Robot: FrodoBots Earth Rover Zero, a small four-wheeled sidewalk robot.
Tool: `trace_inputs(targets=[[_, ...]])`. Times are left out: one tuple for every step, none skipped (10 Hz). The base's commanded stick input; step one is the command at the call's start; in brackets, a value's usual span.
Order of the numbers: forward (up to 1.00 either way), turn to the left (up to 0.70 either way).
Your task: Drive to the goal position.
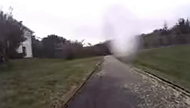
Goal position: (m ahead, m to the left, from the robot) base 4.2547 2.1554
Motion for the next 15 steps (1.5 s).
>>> trace_inputs(targets=[[0.70, 0.00], [0.70, 0.00], [0.70, 0.00], [0.70, 0.00], [0.70, 0.00], [0.70, 0.00], [0.70, 0.00], [0.70, 0.00], [0.70, 0.00], [0.70, 0.00], [0.70, 0.00], [0.70, 0.00], [0.70, -0.04], [0.70, -0.09], [0.70, -0.15]])
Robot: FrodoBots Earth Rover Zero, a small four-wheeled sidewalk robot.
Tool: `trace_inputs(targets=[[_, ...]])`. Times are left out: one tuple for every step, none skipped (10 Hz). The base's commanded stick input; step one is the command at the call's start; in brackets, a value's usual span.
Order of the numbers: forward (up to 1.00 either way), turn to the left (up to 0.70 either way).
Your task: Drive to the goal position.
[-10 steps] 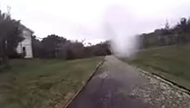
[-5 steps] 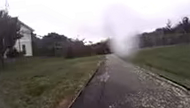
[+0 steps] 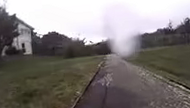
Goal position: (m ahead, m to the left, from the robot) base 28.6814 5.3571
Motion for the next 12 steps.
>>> trace_inputs(targets=[[0.70, -0.20], [0.70, -0.25], [0.70, -0.30], [0.70, -0.35], [0.70, -0.35], [0.70, -0.35], [0.70, -0.34], [0.70, -0.12], [0.70, 0.00], [0.70, 0.00], [0.70, -0.18], [0.70, -0.35]])
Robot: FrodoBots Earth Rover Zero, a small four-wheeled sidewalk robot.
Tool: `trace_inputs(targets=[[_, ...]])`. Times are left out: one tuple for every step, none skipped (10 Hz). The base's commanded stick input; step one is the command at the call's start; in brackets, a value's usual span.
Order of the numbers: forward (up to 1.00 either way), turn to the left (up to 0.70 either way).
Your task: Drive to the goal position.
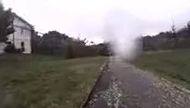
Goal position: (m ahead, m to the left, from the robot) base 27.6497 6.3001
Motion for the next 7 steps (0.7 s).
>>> trace_inputs(targets=[[0.70, -0.35], [0.70, -0.35], [0.70, -0.35], [0.70, -0.35], [0.70, -0.26], [0.70, -0.06], [0.70, 0.00]])
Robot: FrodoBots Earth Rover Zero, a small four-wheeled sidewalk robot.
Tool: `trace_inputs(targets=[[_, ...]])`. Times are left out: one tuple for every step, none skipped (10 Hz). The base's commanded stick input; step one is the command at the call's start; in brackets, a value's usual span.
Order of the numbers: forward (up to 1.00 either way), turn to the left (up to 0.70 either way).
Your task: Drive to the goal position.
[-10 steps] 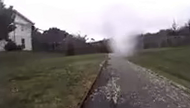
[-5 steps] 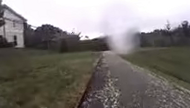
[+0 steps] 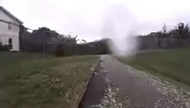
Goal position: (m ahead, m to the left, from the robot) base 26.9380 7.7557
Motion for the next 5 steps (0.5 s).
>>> trace_inputs(targets=[[0.70, 0.00], [0.70, 0.00], [0.70, 0.00], [0.70, 0.00], [0.70, 0.00]])
